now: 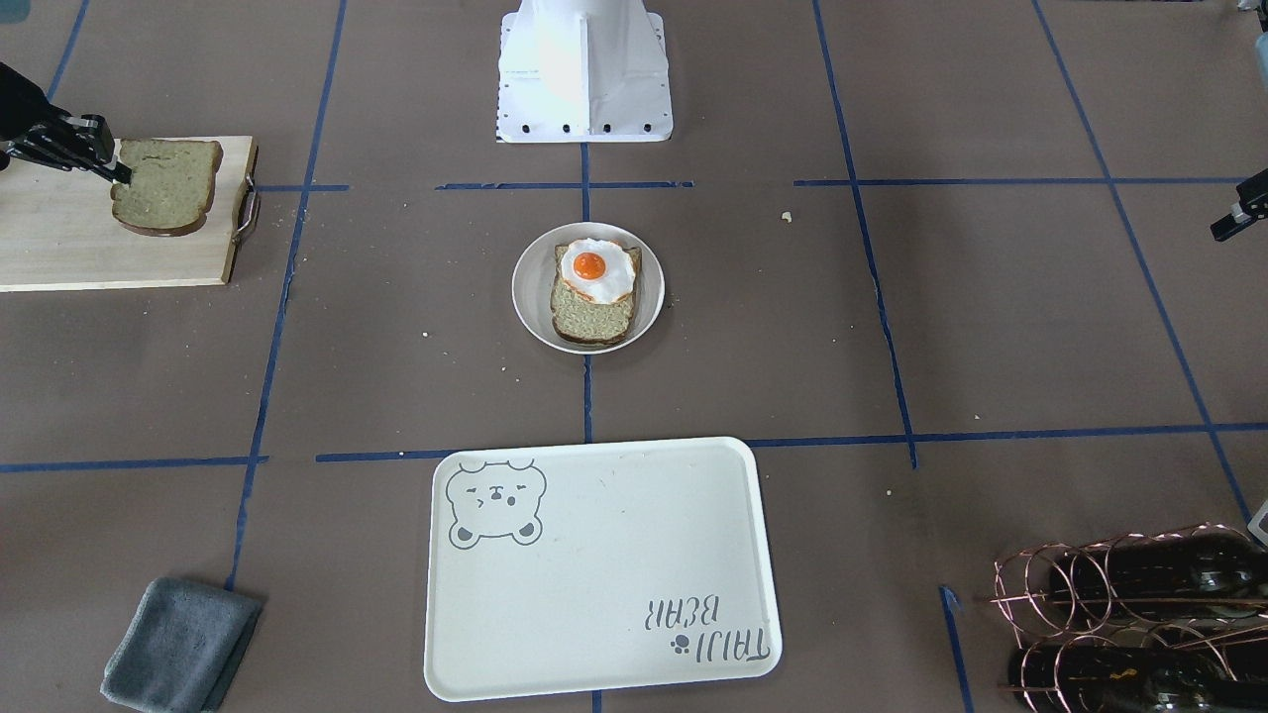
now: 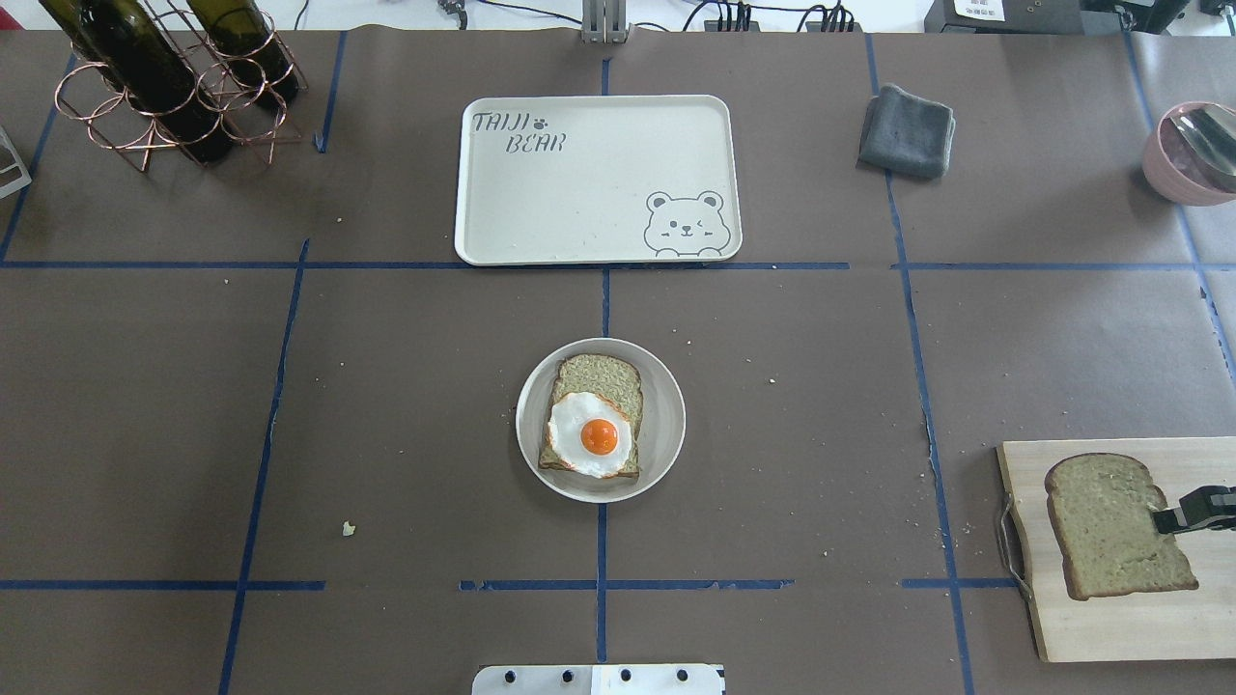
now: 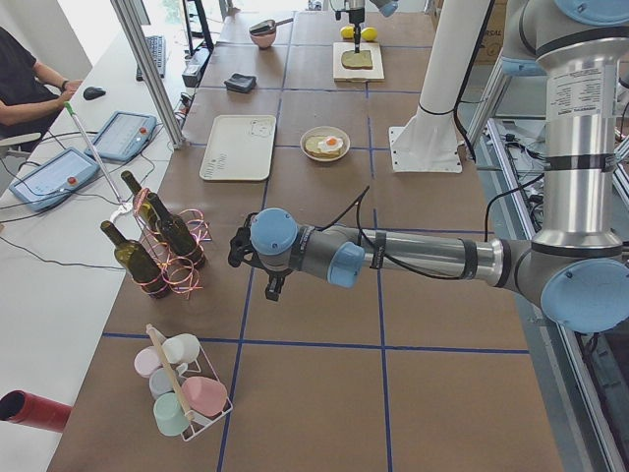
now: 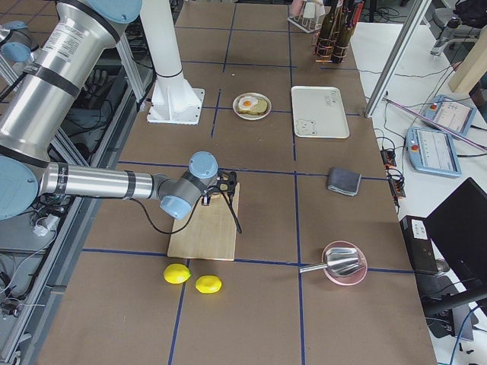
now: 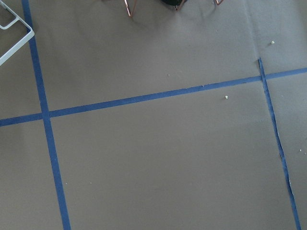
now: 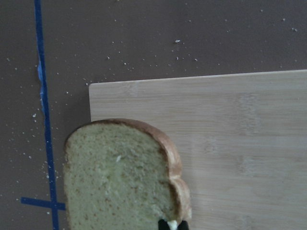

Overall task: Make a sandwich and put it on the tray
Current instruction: 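Lift the bread slice with the right gripper and carry it toward the plate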

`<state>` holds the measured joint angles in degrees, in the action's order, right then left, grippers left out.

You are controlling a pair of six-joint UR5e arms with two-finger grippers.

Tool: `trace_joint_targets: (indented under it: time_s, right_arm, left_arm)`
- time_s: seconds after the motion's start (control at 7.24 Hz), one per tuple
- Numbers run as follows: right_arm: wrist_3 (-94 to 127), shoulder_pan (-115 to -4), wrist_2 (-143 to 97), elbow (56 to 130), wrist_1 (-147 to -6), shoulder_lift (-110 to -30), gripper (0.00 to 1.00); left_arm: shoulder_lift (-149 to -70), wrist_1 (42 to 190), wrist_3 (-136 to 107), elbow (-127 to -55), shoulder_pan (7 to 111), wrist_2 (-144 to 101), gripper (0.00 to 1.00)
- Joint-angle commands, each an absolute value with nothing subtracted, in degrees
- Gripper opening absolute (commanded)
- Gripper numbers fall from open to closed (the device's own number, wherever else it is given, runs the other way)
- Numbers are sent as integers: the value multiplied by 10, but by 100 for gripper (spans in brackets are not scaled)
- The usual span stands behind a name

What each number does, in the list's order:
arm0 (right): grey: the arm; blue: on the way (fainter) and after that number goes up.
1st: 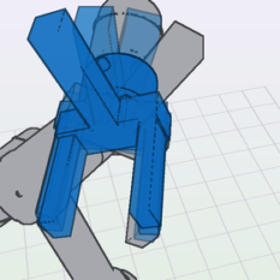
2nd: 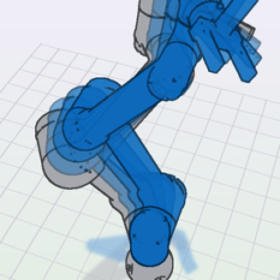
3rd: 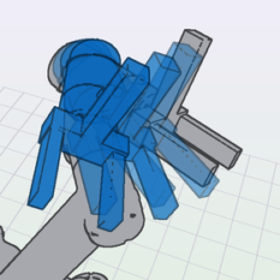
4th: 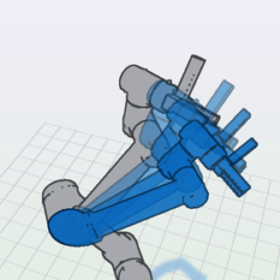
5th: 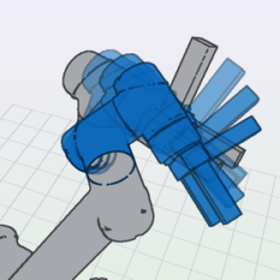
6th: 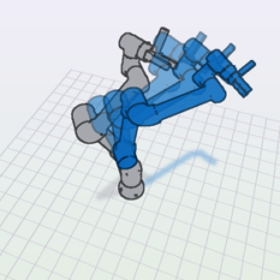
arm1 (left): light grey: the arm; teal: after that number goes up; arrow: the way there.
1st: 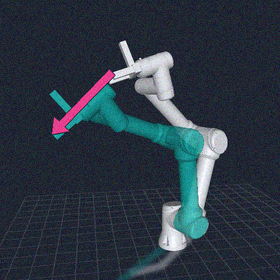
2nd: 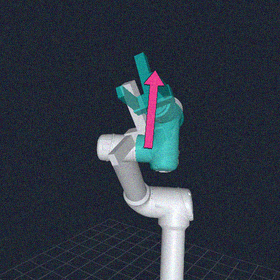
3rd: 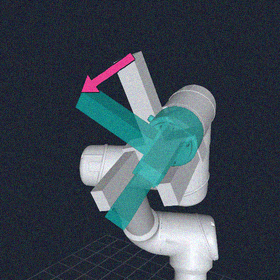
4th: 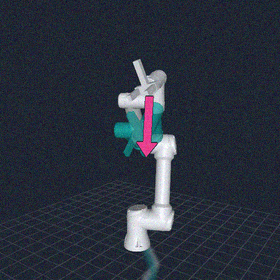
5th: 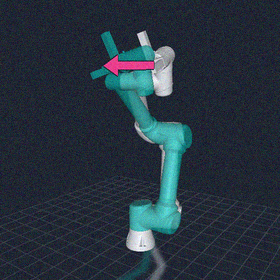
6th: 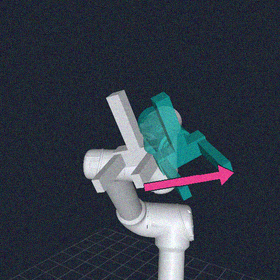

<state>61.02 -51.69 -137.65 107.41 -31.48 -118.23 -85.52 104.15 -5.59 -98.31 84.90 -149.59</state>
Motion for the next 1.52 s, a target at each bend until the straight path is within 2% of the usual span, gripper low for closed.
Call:
trace_joint_targets:
  time_s: [0.0,0.14,0.41,0.69,1.11,1.38]
  right_arm:
    - [617,-570,-1431,1079,-315,-1134,0]
    - [660,-567,-1432,1071,-322,-1084,0]
    - [763,-496,-1425,1034,-338,-934,0]
    - [780,-448,-1419,1028,-470,-797,0]
    - [852,-345,-1302,1004,-611,-655,0]
    - [893,-304,-1232,959,-616,-601,0]
  left_arm:
    - [-855,1042,-56,-983,849,-1496,100]
    - [-855,1042,-57,-984,848,-1496,100]
    - [-856,1056,-58,-983,848,-1496,100]
    - [-856,1063,-59,-982,848,-1496,100]
    - [-856,1064,-59,-982,848,-1496,100]
    - [-856,1064,-58,-978,847,-1496,100]
